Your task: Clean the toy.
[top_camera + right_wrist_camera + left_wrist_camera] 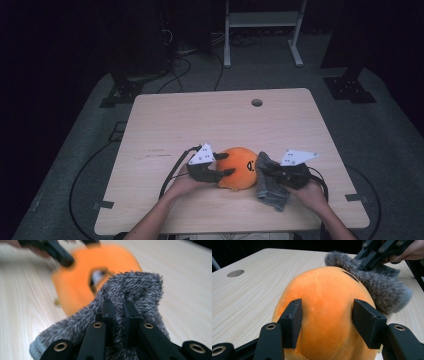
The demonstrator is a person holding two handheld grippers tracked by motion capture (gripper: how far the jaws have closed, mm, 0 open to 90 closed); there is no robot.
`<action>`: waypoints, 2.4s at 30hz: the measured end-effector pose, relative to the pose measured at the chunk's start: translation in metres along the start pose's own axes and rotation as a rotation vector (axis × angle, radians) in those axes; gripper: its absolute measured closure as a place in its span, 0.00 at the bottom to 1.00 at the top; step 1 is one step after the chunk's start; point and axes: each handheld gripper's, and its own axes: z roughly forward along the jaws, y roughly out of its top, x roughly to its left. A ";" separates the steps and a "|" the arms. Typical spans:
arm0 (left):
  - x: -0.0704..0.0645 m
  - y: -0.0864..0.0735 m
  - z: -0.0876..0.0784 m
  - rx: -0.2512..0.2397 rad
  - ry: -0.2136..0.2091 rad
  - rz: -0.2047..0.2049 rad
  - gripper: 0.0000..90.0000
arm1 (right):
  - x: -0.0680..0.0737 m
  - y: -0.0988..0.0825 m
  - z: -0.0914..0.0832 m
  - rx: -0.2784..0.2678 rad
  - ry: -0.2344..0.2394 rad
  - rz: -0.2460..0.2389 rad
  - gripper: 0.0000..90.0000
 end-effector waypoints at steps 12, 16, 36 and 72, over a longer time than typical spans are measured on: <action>0.000 0.013 -0.007 -0.035 -0.027 -0.032 0.26 | 0.012 0.028 0.010 -0.057 0.039 -0.075 0.91; 0.006 0.013 -0.001 0.004 0.018 -0.078 0.17 | 0.016 0.022 0.008 -0.067 0.050 -0.093 0.91; -0.012 0.007 0.005 0.028 0.004 0.038 0.40 | 0.020 0.041 -0.001 -0.084 0.060 -0.082 0.90; -0.012 0.001 0.002 0.006 -0.007 0.053 0.42 | -0.007 0.011 -0.002 -0.044 0.059 0.051 0.91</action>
